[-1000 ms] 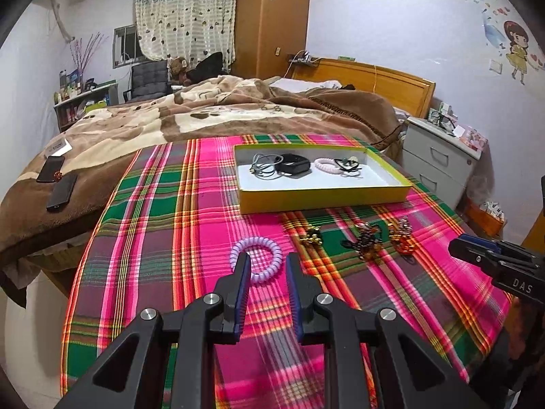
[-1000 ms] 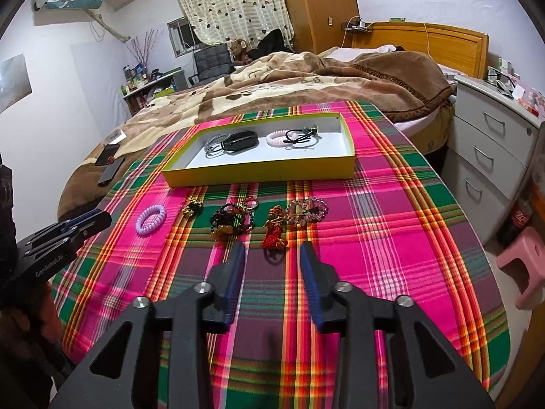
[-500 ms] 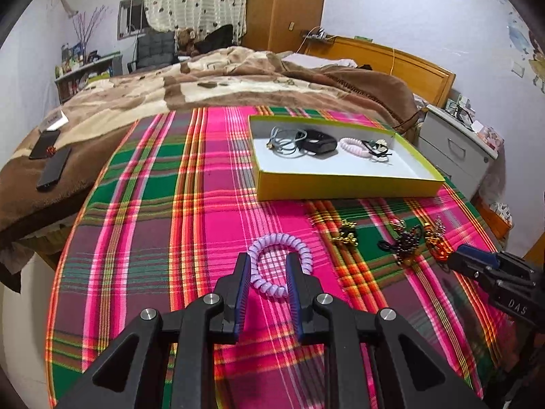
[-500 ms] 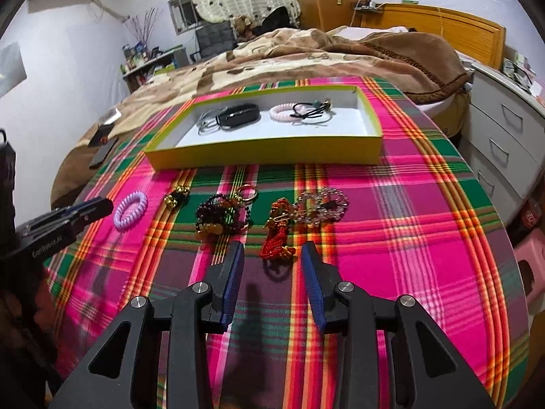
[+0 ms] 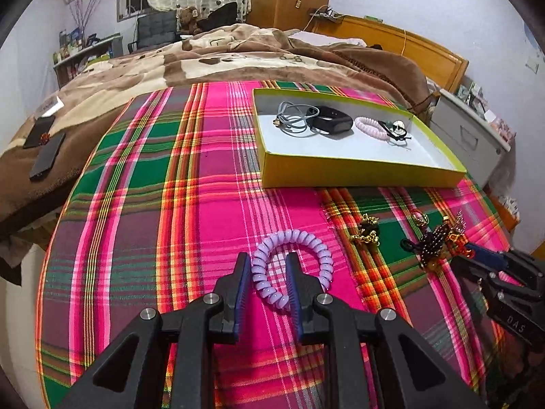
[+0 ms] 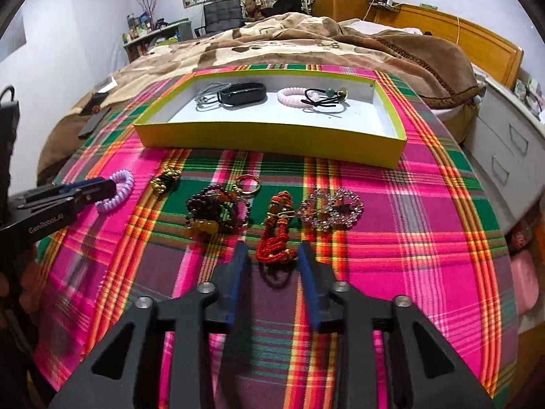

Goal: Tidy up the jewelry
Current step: 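Lower the left gripper onto the lavender coil hair tie and close around it, then grasp the red tassel cord with the right gripper while the left gripper lifts the lavender hair tie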

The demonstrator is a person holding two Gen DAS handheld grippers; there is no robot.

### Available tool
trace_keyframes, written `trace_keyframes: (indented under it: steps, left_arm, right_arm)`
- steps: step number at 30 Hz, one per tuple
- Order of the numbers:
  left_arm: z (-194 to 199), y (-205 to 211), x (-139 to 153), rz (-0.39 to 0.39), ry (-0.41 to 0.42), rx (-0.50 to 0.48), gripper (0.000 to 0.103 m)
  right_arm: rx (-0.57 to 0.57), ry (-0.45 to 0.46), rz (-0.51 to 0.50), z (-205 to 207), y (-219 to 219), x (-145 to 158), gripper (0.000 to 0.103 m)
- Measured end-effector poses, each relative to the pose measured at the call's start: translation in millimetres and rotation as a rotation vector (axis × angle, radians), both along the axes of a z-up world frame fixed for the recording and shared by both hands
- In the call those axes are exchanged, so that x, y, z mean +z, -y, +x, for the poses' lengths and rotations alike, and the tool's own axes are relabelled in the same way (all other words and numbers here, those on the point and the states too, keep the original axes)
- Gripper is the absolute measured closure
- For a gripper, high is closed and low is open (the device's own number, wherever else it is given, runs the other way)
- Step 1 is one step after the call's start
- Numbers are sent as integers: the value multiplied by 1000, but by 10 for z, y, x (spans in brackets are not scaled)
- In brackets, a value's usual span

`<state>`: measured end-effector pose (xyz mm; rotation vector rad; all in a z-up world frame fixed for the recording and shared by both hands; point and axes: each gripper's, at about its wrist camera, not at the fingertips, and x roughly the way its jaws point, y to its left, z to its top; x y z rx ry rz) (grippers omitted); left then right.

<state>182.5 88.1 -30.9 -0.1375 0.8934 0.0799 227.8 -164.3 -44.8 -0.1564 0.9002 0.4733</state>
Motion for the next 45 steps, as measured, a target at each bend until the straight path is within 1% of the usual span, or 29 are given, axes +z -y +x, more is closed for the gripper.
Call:
trace_keyframes:
  steps: [2, 8, 10, 11, 12, 20, 23, 29, 35, 39, 45]
  left_arm:
    - [4, 32, -2, 15, -3, -6, 83]
    - [-2, 39, 8, 21, -4, -6, 83]
    - [-9, 59, 12, 25, -5, -11, 86]
    - [-17, 69, 14, 27, -5, -14, 91]
    - [-27, 79, 13, 26, -6, -19, 93]
    - [-208, 172, 29, -5, 1, -61, 94]
    - [-285, 210, 46, -24, 5, -71, 94]
    - [-403, 277, 137, -48, 37, -79, 94]
    - [-450, 307, 307, -65, 93, -94, 94]
    - [-420, 325, 423, -65, 122, -103, 94]
    - [-305, 310, 529, -56, 144, -110, 94]
  right_arm:
    - [1, -4, 4, 8, 9, 0, 79]
    - [0, -8, 30, -19, 50, 9, 81]
    - [4, -16, 47, -44, 67, 13, 82]
    - [5, -19, 58, -71, 82, 18, 82]
    - [7, -22, 66, -85, 91, 21, 82]
    - [20, -49, 147, -304, 188, 62, 82]
    - [25, -41, 170, -392, 215, 119, 82]
    - [27, -19, 203, -467, 250, 230, 82]
    - [18, 7, 223, -470, 292, 327, 82]
    - [10, 24, 229, -435, 305, 392, 82]
    - [3, 50, 229, -339, 305, 470, 82]
